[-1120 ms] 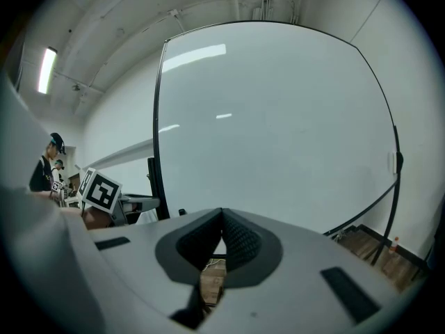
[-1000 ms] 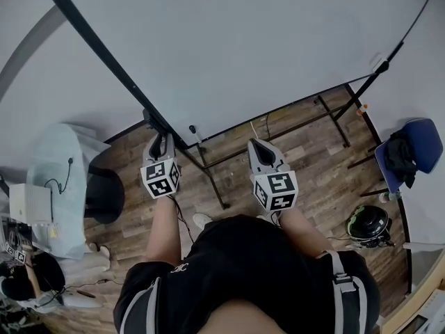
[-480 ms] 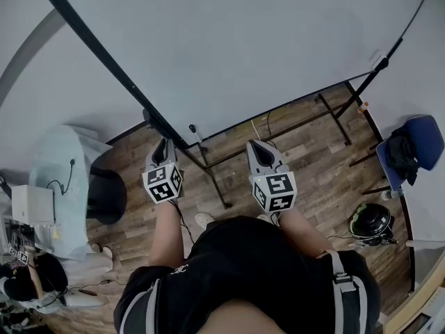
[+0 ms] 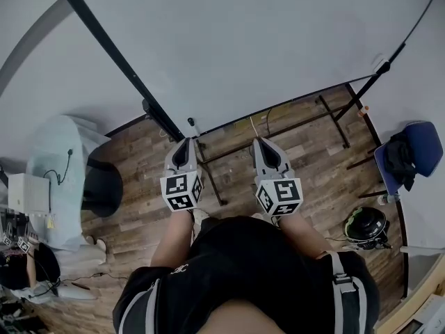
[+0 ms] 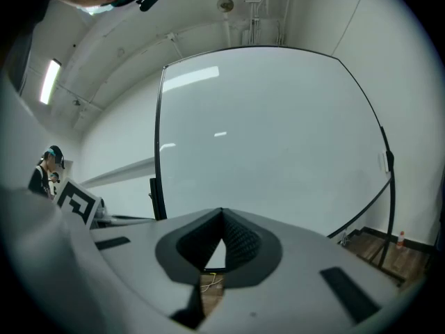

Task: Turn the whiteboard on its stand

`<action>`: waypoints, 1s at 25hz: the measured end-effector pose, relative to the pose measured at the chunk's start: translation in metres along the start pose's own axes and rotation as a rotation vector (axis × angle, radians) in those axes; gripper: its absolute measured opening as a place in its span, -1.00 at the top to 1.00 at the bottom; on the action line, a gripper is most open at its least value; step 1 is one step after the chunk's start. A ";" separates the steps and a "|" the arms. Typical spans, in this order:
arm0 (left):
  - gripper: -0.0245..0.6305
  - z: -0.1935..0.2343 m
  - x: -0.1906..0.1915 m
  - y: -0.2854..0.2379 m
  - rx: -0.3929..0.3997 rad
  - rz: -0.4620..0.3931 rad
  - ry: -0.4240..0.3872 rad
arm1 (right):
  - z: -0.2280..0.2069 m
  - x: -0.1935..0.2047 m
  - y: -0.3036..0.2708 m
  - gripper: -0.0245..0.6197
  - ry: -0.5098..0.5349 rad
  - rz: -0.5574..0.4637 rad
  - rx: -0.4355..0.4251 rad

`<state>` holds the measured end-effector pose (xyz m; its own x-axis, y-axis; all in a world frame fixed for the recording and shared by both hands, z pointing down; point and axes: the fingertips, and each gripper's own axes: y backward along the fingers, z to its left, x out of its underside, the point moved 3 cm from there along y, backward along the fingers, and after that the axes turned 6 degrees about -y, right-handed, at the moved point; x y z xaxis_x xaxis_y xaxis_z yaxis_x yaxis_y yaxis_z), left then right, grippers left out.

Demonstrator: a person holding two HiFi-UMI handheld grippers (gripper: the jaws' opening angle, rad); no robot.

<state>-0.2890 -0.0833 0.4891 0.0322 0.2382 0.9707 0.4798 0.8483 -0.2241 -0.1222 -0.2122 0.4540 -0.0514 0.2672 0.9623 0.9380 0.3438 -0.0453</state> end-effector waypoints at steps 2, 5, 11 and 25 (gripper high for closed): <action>0.89 -0.017 -0.001 0.000 0.029 -0.001 -0.016 | -0.005 -0.006 0.004 0.91 0.017 -0.024 0.002; 0.89 -0.039 -0.004 -0.001 0.067 -0.008 -0.035 | -0.011 -0.009 0.010 0.91 0.040 -0.028 -0.001; 0.89 -0.068 -0.019 -0.004 0.127 -0.042 -0.087 | -0.020 -0.009 0.019 0.91 0.033 -0.028 -0.003; 0.89 -0.094 -0.025 -0.013 0.194 -0.038 -0.105 | -0.040 -0.010 0.031 0.91 0.012 -0.029 0.049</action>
<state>-0.2141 -0.1447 0.4754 -0.0792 0.2433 0.9667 0.3008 0.9304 -0.2095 -0.0788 -0.2397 0.4540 -0.0736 0.2457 0.9666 0.9180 0.3953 -0.0306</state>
